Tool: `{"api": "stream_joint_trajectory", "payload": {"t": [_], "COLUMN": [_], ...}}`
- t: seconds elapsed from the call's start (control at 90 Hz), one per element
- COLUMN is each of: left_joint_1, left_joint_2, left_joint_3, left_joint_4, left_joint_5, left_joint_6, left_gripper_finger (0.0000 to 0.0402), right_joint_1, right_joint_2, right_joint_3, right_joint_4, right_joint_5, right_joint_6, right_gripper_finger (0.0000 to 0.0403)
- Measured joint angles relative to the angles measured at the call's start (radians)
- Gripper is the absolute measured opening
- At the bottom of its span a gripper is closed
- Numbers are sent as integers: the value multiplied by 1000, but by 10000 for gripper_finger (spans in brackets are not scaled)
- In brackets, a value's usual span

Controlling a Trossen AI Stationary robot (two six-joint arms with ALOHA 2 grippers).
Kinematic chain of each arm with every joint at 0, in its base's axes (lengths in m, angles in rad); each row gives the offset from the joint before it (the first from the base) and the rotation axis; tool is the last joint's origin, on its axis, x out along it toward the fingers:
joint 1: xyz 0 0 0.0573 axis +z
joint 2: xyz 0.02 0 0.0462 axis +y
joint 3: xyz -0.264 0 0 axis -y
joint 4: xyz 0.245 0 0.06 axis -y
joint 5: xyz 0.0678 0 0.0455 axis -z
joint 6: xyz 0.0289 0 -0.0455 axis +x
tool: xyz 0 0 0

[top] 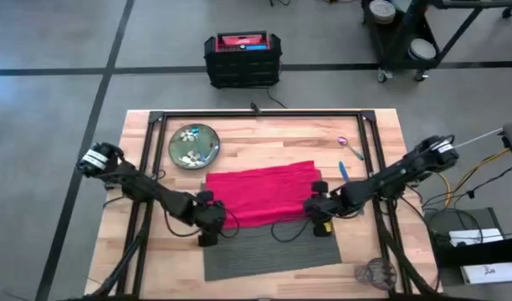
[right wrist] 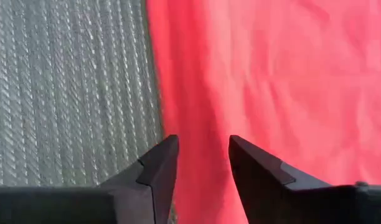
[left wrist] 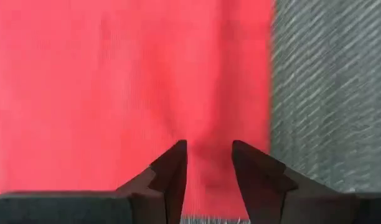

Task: Set table place
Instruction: Fold the red table napkin

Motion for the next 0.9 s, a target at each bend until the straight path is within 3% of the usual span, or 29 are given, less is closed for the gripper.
{"api": "stream_joint_trajectory", "payload": {"t": [0.267,0.467,0.756,0.9], "left_joint_1": [-26,-30,-104,-124], "left_joint_2": [22,-3,24,49], "left_joint_3": [-34,72,72,75], "left_joint_4": [-19,-61,-18,19], "left_joint_5": [22,37,33,28], "left_joint_6": [-70,-74,-108,-114], "left_gripper_finger": [116,116,121,137], "right_joint_1": [13,13,82,107], "right_joint_2": [51,11,-24,0], "right_joint_3": [-27,54,35,22], "right_joint_4": [-91,-160,-174,-155], "right_joint_5": [-19,-42,-35,20], "right_joint_6": [28,19,10,9], "right_gripper_finger": [115,116,166,195]}}
